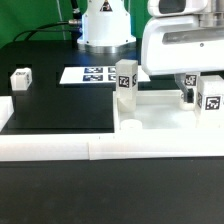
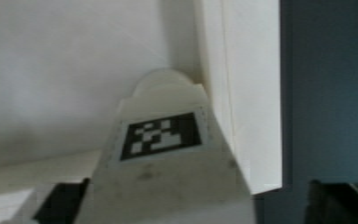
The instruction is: Assemble square table
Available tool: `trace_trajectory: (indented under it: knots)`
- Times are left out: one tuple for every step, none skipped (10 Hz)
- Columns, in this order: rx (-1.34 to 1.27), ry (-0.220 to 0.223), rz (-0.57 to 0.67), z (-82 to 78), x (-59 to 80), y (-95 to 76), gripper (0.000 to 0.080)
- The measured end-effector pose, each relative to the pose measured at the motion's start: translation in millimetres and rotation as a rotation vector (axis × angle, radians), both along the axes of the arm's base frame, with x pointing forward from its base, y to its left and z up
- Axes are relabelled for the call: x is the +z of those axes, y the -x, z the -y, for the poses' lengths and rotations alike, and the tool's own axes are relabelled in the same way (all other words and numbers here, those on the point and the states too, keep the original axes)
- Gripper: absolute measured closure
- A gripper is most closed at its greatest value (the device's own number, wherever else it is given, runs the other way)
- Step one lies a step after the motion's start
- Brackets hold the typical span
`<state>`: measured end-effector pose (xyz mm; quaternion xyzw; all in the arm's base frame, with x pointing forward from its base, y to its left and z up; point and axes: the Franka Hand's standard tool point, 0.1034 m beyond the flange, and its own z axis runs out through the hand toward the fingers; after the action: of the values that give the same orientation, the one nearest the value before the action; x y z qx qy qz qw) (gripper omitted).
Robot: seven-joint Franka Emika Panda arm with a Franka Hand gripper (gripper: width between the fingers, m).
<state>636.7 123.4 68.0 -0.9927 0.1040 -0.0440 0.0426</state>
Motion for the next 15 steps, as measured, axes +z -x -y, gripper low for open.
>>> trace_trajectory:
  knots:
    - [-0.001, 0.000, 0.000, 0.3, 0.0, 0.0, 0.0414]
    - [-0.090, -0.003, -0.011, 4.7, -1.2, 1.2, 0.0414]
    - [-0.180, -0.010, -0.018, 6.2, -1.3, 1.0, 0.0505]
    - [-0.258, -0.018, -0.024, 6.9, -1.5, 1.2, 0.0505]
    - [-0.346, -0.025, -0.030, 7.6, -1.7, 1.3, 0.0505]
    - [-0.501, -0.035, -0.047, 7.8, -1.7, 2.1, 0.0505]
    - [-0.721, -0.054, -0.071, 7.4, -3.0, 3.8, 0.0505]
    - [-0.952, -0.083, -0.094, 8.9, -3.2, 4.0, 0.0505]
    - [-1.140, -0.131, -0.128, 9.9, -3.8, 4.2, 0.0505]
    - [-1.321, -0.182, -0.171, 10.5, -4.3, 4.8, 0.0505]
    - [-1.422, -0.203, -0.190, 8.0, -4.6, 5.3, 0.0505]
    - [-1.471, -0.203, -0.199, 4.4, -5.1, 6.5, 0.0505]
    - [-1.469, -0.203, -0.198, 5.4, -5.3, 6.5, 0.0506]
    - [-1.439, -0.201, -0.194, 5.7, -5.3, 6.3, 0.0506]
    - [-1.421, -0.199, -0.188, 4.5, -5.1, 6.1, 0.0323]
